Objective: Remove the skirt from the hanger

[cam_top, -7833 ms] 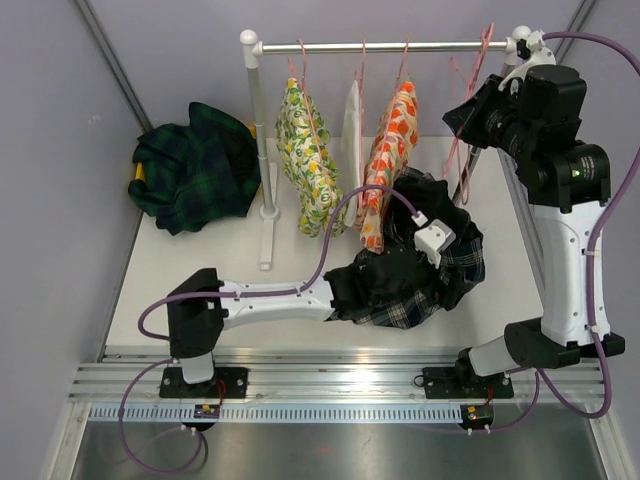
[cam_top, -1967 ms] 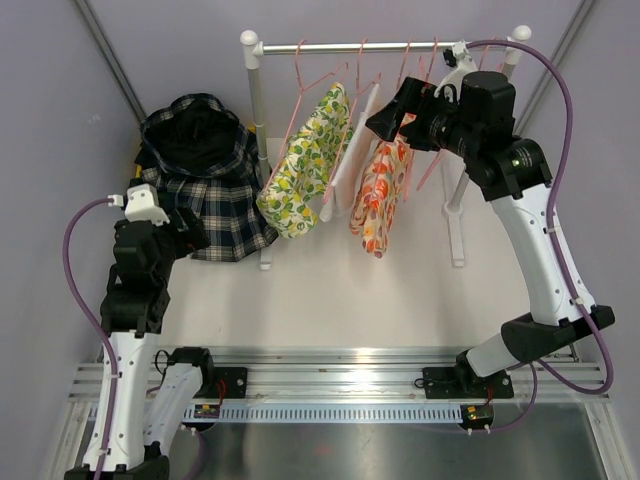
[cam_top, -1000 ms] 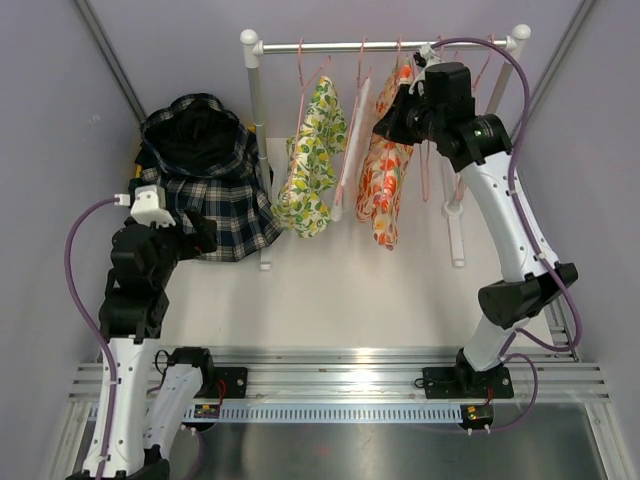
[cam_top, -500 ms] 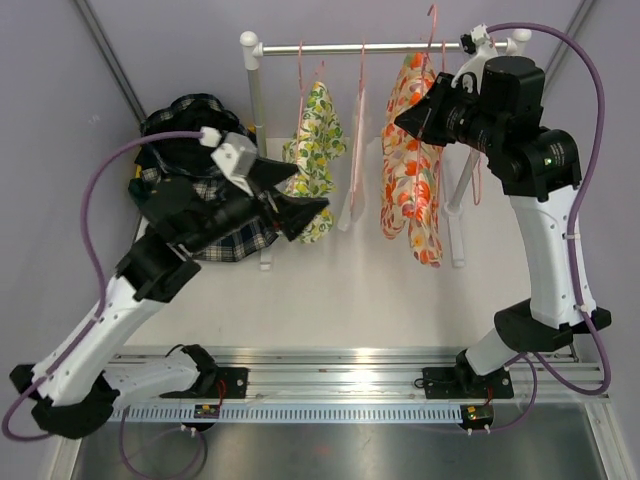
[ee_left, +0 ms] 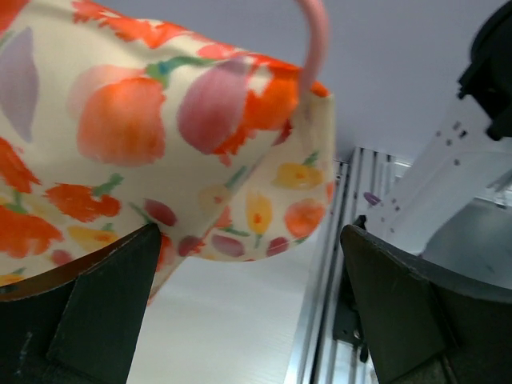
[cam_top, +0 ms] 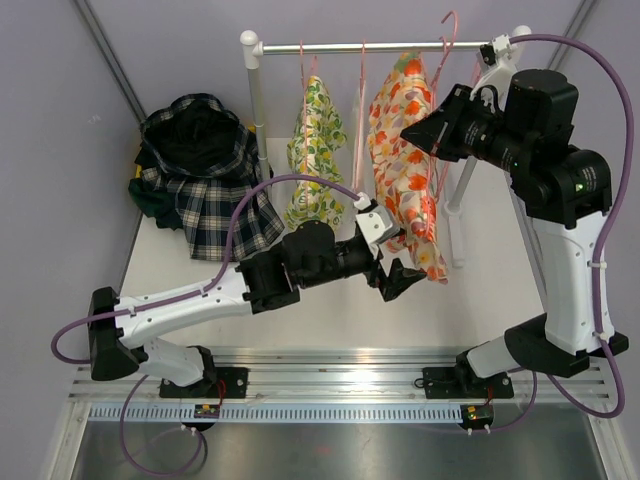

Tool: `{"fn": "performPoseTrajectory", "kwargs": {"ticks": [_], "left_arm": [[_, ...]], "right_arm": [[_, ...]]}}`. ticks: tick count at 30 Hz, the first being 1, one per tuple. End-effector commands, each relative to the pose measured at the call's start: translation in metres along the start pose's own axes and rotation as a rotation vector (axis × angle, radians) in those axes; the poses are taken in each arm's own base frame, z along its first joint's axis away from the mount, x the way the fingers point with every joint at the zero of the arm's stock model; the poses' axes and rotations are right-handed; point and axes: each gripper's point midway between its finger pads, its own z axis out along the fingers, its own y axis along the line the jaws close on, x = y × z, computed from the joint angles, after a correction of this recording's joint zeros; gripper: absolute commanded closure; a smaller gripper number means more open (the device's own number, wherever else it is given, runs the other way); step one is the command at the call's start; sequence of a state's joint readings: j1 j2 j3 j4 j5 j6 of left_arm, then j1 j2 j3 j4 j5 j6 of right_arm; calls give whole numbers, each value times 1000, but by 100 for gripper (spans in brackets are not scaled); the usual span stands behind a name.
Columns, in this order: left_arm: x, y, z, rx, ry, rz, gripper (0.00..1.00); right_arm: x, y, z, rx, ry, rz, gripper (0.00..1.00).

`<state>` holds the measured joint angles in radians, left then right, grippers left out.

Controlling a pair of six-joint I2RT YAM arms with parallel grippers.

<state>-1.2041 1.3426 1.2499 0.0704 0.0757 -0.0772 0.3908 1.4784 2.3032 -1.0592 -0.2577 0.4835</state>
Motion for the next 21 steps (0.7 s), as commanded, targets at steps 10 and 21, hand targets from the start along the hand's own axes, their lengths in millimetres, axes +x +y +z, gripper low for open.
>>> {"fn": "performPoseTrajectory", "kwargs": {"ticks": [10, 21], "left_arm": [[-75, 52, -10, -346, -249, 92, 6], [-90, 47, -19, -339, -262, 85, 100]], "right_arm": [[8, 27, -39, -113, -15, 19, 100], [16, 18, -38, -89, 3, 16, 100]]}}
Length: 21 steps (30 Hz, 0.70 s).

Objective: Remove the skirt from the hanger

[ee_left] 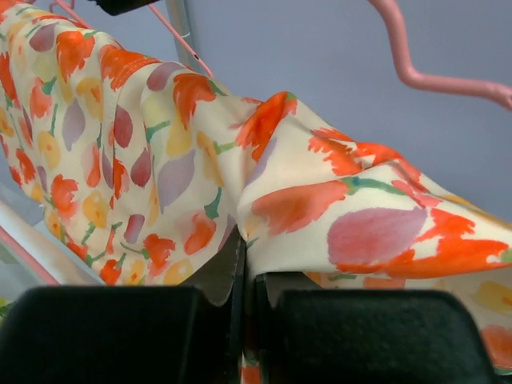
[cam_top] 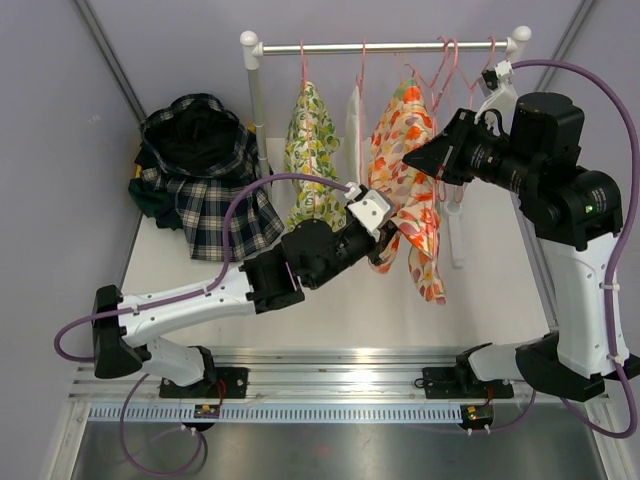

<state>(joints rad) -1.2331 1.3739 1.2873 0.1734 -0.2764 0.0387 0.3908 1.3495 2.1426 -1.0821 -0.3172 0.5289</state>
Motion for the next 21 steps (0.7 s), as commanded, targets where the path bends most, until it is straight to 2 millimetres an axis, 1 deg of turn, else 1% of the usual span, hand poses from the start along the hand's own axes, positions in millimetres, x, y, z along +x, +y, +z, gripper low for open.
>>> {"fn": "performPoseTrajectory", "kwargs": {"ticks": [1, 3, 5, 6, 7, 8, 9, 10, 11, 12, 13, 14, 15, 16, 17, 18, 19, 21], "left_arm": [[-56, 9, -16, -34, -139, -46, 100], [-52, 8, -20, -32, -134, -52, 100], [-41, 3, -30, -27, -102, -62, 100], [-35, -1, -35, -22, -87, -70, 100], [-35, -13, -45, -1, -88, -77, 100], [-13, -20, -52, 11, -46, -65, 100], [-4, -30, -57, 23, -27, -98, 100], [7, -52, -67, 65, -4, -109, 100], [23, -56, -73, 50, 29, -109, 100], [33, -67, -80, 56, 54, -120, 100], [50, -86, -92, 62, 96, -116, 100], [52, -96, -99, 68, 107, -108, 100], [71, -119, -113, 103, 160, -94, 100], [79, -122, -120, 72, 182, -90, 100], [87, -129, -126, 77, 205, -93, 100], [99, -149, -138, 109, 239, -115, 100], [110, -149, -145, 83, 267, -101, 100], [123, -161, -158, 88, 300, -150, 100]], "right_arm": [[-14, 17, -11, -65, -71, -49, 100], [-14, 16, -9, -62, -69, -50, 100], [-17, 15, -9, -55, -78, -58, 100], [-18, 15, -9, -52, -80, -67, 100], [-19, 13, -7, -44, -82, -70, 100], [-21, 13, -6, -40, -84, -76, 100], [-23, 12, -6, -35, -89, -87, 100], [-25, 12, -4, -30, -94, -92, 100], [-29, 10, -2, -21, -103, -96, 100], [-31, 9, 0, -16, -106, -102, 100], [-34, 9, 4, -12, -115, -110, 100], [-36, 8, 6, -10, -117, -110, 100], [-38, 7, 8, -8, -120, -114, 100], [-38, 5, 17, -2, -111, -115, 100], [-42, 7, 17, -6, -119, -120, 100], [-44, 6, 20, -6, -119, -126, 100], [-45, 5, 24, -3, -117, -129, 100], [-49, 2, 35, 2, -113, -139, 100]]}}
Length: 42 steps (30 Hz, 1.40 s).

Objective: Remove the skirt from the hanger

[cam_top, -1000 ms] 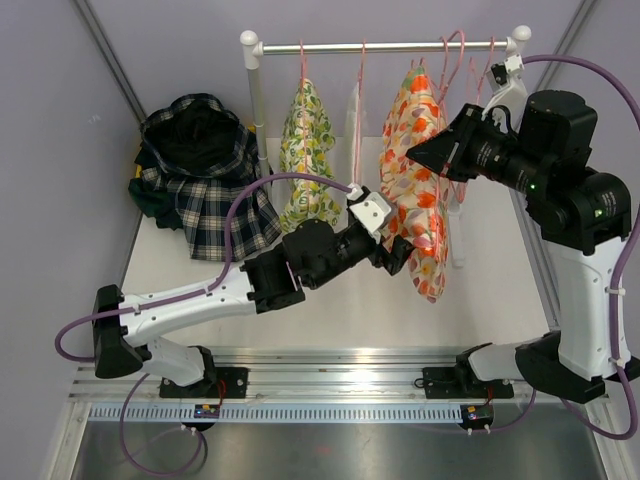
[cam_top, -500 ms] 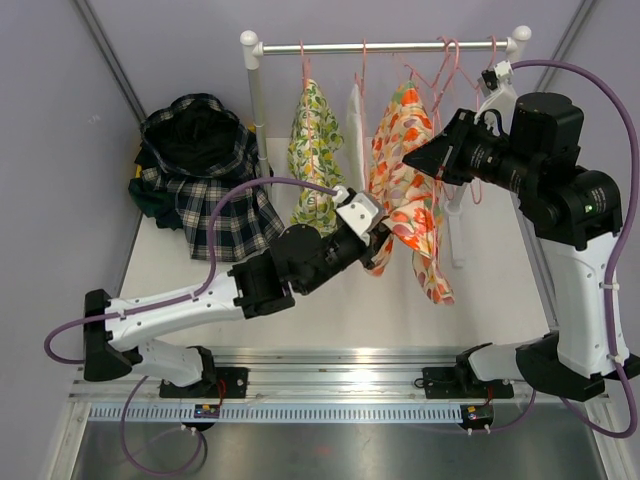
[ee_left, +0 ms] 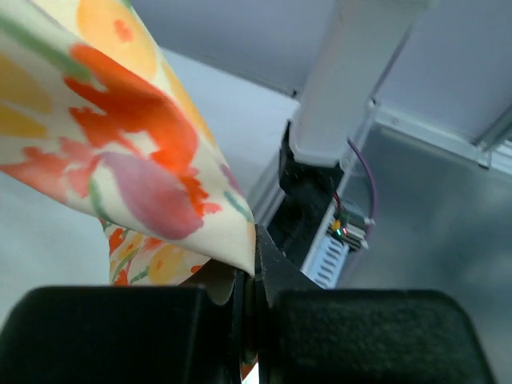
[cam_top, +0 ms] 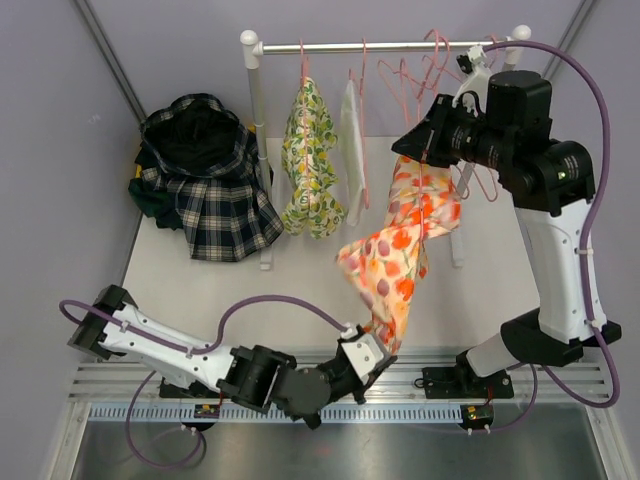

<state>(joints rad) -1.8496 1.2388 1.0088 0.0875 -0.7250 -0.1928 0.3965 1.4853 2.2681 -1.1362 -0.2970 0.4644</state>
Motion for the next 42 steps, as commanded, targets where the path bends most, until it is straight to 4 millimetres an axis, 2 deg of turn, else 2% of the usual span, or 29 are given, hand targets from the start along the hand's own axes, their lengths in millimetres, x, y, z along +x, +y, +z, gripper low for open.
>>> {"fn": "performPoseTrajectory", "kwargs": {"ticks": [1, 3, 10, 12, 13, 17, 20, 22, 23, 25, 26, 28, 29, 30, 31, 32, 33, 34, 35, 36, 37, 38, 40, 41, 42], "left_arm": [[57, -9, -20, -59, 119, -49, 100], [67, -20, -29, -41, 133, -92, 100], [82, -26, -39, -63, 166, -113, 100], [83, -27, -41, -67, 173, -115, 100], [83, -24, -41, -76, 172, -114, 100], [76, -17, -46, -92, 158, -121, 100], [65, -7, -49, -123, 131, -100, 100], [56, 6, -48, -177, 105, -71, 100], [57, 19, -47, -214, 117, -21, 100], [47, 35, -43, -256, 128, 8, 100], [46, 52, -40, -300, 146, 37, 100], [34, 67, -38, -313, 152, 56, 100], [28, 85, -36, -348, 158, 96, 100], [24, 93, -34, -355, 164, 112, 100], [10, 104, -36, -366, 152, 141, 100], [3, 126, -35, -422, 158, 156, 100], [-6, 138, -37, -450, 156, 172, 100], [-26, 151, -42, -472, 138, 202, 100], [-39, 172, -47, -533, 133, 217, 100], [-51, 183, -52, -559, 120, 226, 100], [-64, 194, -58, -579, 107, 236, 100], [-94, 214, -72, -626, 66, 249, 100], [-122, 232, -86, -658, 40, 293, 100], [-143, 251, -100, -716, 5, 280, 100], [-153, 257, -105, -722, -9, 286, 100]], "right_arm": [[-46, 11, 9, -32, -157, -91, 100], [-48, 7, 18, -27, -152, -94, 100], [-58, -18, 61, -24, -128, -48, 100], [-63, -31, 68, -20, -125, -13, 100], [-66, -41, 76, -24, -115, 3, 100], [-67, -56, 95, -36, -84, 50, 100], [-57, -64, 109, -40, -41, 74, 100], [-42, -70, 115, -42, 0, 95, 100], [-37, -73, 117, -41, 10, 106, 100], [-22, -78, 114, -35, 19, 118, 100], [-18, -80, 111, -31, 19, 120, 100], [-7, -82, 104, -21, 24, 123, 100], [-4, -83, 101, -17, 29, 118, 100], [1, -85, 97, -5, 41, 122, 100], [3, -84, 94, 0, 48, 120, 100], [4, -84, 91, 4, 51, 104, 100], [6, -84, 85, 17, 56, 100, 97], [7, -84, 83, 26, 58, 95, 88], [6, -85, 79, 34, 54, 75, 76], [3, -84, 72, 48, 36, 62, 40], [4, -85, 69, 63, 38, 58, 15], [3, -86, 65, 76, 30, 43, 1], [-1, -87, 55, 110, 8, 29, 0], [-1, -87, 51, 117, 1, 22, 1], [-4, -86, 44, 129, -19, 17, 0]]}}
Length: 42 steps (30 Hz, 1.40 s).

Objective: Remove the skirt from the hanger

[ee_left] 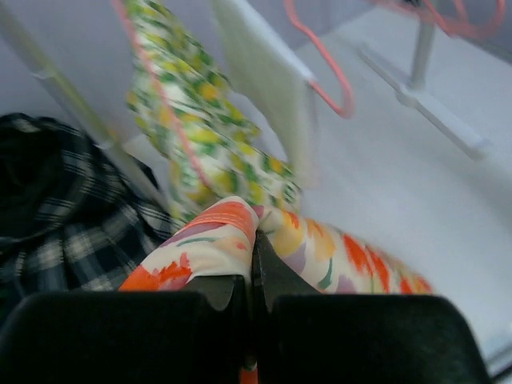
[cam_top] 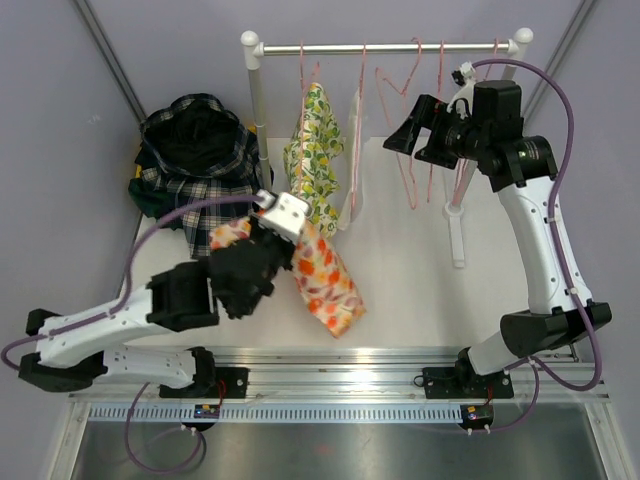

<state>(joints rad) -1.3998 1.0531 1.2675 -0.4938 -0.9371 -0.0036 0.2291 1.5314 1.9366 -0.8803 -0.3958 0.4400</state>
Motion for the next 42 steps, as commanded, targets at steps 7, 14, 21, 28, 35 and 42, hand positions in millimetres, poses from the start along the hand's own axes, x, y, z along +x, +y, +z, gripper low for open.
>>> {"fn": "performPoseTrajectory", "kwargs": {"ticks": [7, 14, 21, 28, 35, 42], "left_arm": [[-81, 152, 20, -256, -122, 30, 100], [-124, 272, 85, -492, -147, -66, 100], [-173, 391, 127, -700, -314, -141, 100], [-117, 468, 174, -891, -321, -126, 96], [74, 484, 237, -1007, 85, -196, 1], [99, 449, 202, -957, 248, -426, 1]], "right_arm": [[-20, 11, -73, 84, -195, -85, 1], [-11, 19, -97, 46, -260, -90, 1], [19, 15, -91, -14, -229, -79, 0], [26, 8, -83, -8, -214, -83, 0], [15, 22, -89, -56, -235, -115, 1], [-9, 70, -117, -202, -275, -173, 0]]}}
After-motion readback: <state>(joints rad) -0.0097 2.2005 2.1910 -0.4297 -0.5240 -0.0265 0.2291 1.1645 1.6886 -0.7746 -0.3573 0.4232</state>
